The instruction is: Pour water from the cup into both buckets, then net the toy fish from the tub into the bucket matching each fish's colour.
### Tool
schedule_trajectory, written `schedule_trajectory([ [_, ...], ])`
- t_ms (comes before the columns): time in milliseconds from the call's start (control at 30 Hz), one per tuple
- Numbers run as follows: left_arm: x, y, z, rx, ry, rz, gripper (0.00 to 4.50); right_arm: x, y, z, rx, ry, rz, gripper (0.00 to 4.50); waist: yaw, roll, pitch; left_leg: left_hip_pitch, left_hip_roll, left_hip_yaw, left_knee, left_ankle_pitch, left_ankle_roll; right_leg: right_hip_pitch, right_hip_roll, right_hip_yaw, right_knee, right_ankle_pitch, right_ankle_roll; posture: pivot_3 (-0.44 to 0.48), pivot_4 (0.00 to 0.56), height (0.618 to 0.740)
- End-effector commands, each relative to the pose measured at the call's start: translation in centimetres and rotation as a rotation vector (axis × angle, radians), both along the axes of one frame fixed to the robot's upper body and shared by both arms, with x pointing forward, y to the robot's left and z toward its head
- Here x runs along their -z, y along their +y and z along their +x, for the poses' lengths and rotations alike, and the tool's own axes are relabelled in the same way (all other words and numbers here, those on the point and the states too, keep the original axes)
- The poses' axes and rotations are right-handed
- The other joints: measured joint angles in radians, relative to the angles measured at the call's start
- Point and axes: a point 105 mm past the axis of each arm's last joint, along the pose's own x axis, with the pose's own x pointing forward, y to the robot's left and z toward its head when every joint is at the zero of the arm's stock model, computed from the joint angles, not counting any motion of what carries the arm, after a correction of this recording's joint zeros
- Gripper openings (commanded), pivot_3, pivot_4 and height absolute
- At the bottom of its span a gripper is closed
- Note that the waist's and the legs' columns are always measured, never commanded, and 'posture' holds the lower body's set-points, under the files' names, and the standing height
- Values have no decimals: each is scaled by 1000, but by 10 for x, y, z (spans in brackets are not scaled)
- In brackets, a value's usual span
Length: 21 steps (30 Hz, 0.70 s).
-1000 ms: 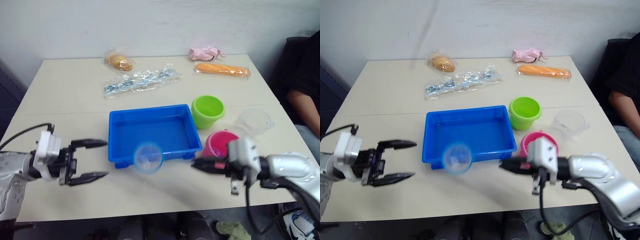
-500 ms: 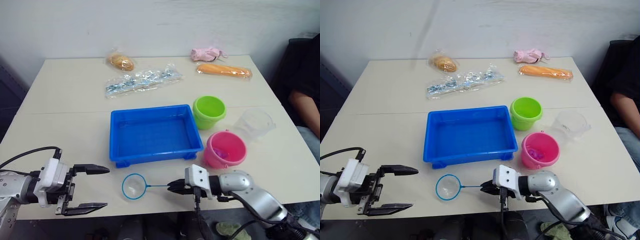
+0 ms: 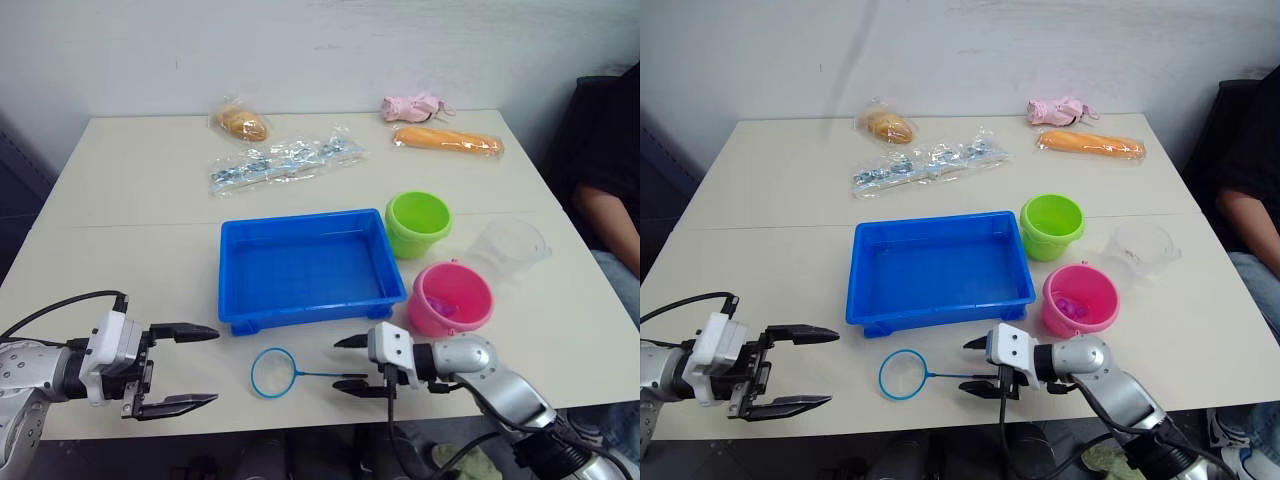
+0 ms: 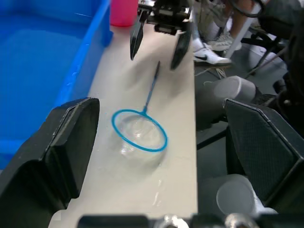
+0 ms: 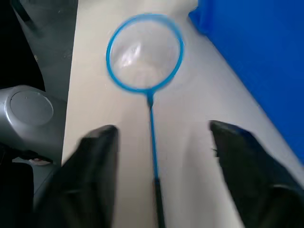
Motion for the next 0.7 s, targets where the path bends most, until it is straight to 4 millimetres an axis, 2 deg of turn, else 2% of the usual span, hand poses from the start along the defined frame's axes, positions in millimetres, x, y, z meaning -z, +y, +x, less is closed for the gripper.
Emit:
schedule_trajectory([
  [33, 1, 14, 3, -78, -26, 15, 4500, -38, -12, -16, -35, -48, 56, 4380, 2, 0, 0, 0, 0, 0, 0, 0, 0, 0, 0, 0, 0, 0, 0, 0, 150, 740],
  [133, 2, 31, 6, -209, 47, 0, 4500, -60, -31, -33, -24, -45, 80, 4380, 3, 0, 0, 0, 0, 0, 0, 0, 0, 0, 0, 0, -1, 0, 0, 0, 150, 740],
  [233, 0, 56, 10, -371, -6, 17, 4500, -80, -68, -36, 102, -120, 64, 4380, 3, -2, -1, 0, 0, -1, 0, -1, 1, 1, 0, 0, -1, 0, 0, 0, 150, 740],
  [300, 8, 77, 17, -523, 1, 61, 4500, -88, -91, -38, 189, -140, 50, 4380, 6, -1, -1, 2, 0, -1, 0, -1, 2, 3, -1, 0, -2, 0, 0, 0, 150, 740],
  [367, 14, 89, 21, -597, -27, 112, 4500, -94, -117, -36, 281, -177, 11, 4380, 8, -2, -1, 3, 0, -1, -1, -2, 2, 5, -1, 0, -2, 0, 0, 0, 150, 740],
  [433, 18, 94, 21, -609, -59, 161, 4500, -102, -144, -33, 373, -223, -35, 4380, 7, -2, -1, 4, 0, -1, 0, -2, 3, 6, -1, 0, -3, 0, 1, 0, 150, 740],
  [533, 22, 98, 18, -615, -61, 172, 4500, -113, -170, -29, 469, -261, -53, 4380, 5, -3, -1, 5, 0, 0, -1, -3, 3, 8, -1, 0, -8, 1, 1, 0, 150, 740],
  [700, 26, 102, 12, -595, -58, 197, 4500, -113, -185, -23, 511, -293, -69, 4380, 3, -2, -1, 7, 1, 0, -2, -4, 1, 8, -1, 0, -9, 0, 0, 0, 150, 740],
])
